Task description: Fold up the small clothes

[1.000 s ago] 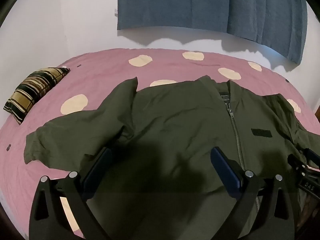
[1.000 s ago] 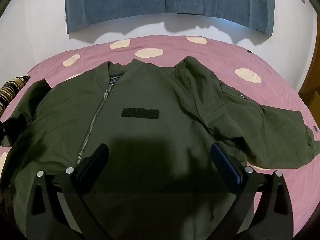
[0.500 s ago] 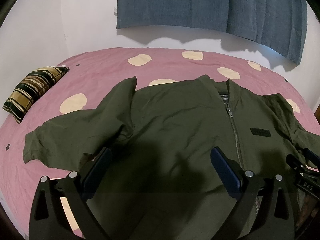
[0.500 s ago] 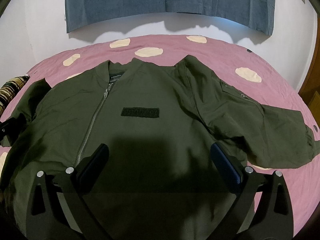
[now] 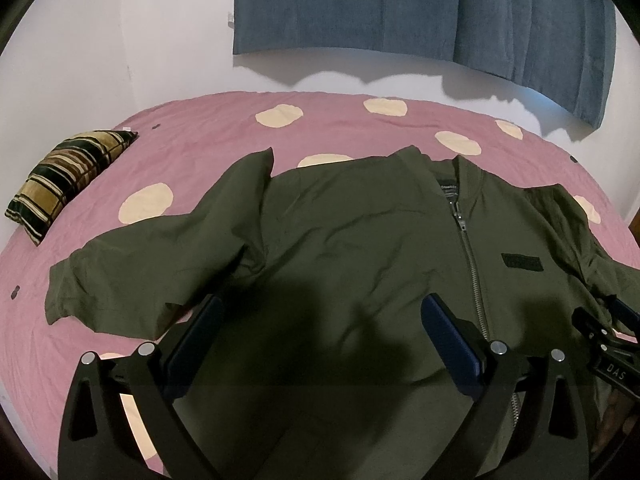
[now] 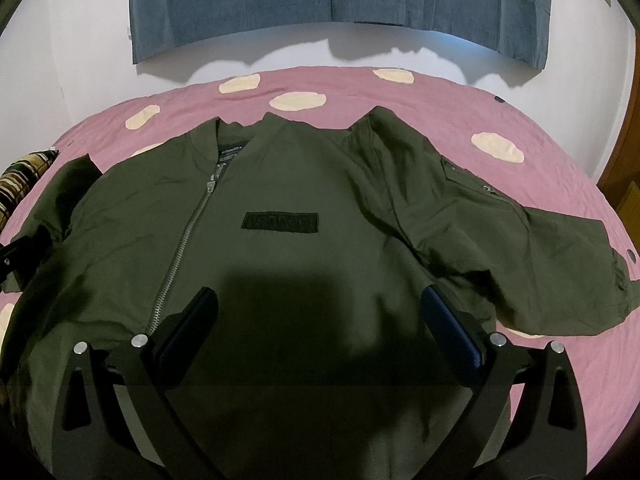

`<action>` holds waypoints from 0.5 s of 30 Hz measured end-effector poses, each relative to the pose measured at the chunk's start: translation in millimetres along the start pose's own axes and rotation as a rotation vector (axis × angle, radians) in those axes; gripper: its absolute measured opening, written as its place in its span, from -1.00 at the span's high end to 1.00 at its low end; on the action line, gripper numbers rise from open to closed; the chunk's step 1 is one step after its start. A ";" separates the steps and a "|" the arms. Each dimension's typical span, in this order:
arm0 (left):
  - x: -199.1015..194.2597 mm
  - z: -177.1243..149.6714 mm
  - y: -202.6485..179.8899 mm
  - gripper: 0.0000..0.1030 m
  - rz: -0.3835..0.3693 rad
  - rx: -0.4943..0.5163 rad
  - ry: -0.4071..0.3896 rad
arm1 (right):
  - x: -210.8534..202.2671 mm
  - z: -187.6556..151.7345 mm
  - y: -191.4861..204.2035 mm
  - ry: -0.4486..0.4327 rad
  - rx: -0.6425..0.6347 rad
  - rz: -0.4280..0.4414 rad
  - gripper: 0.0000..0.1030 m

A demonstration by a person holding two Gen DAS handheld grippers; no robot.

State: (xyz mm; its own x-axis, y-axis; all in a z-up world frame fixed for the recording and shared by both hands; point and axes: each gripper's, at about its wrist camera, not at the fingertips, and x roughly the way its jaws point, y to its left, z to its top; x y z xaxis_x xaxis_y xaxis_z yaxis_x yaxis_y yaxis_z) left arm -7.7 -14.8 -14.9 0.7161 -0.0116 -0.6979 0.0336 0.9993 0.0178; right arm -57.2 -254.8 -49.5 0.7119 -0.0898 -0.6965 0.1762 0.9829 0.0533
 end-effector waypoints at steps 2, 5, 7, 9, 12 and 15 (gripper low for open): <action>0.5 0.8 1.0 -0.92 0.000 0.000 0.000 | 0.4 0.0 0.1 0.000 0.000 0.000 -0.96; 0.6 1.7 1.5 -0.92 -0.001 0.001 0.002 | 0.8 0.1 0.3 0.001 0.000 0.000 -0.96; 0.6 1.9 1.6 -0.92 -0.002 0.000 0.002 | 0.5 1.0 0.2 0.002 0.000 -0.001 -0.96; 1.8 2.8 2.7 -0.92 -0.004 0.001 0.006 | 0.2 1.9 0.1 0.002 0.000 0.000 -0.96; 1.8 1.7 2.5 -0.92 -0.002 0.001 0.006 | -0.3 3.1 0.0 0.004 0.000 0.000 -0.96; 2.6 1.3 3.6 -0.92 -0.003 -0.001 0.009 | 3.9 -4.3 0.9 0.003 -0.001 -0.001 -0.96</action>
State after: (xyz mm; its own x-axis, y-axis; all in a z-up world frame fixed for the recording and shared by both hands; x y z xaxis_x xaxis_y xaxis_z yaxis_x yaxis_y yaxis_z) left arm -4.8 -11.3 -15.8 0.7095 -0.0146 -0.7046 0.0355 0.9993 0.0150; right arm -57.1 -253.6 -55.3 0.7098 -0.0900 -0.6987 0.1761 0.9830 0.0522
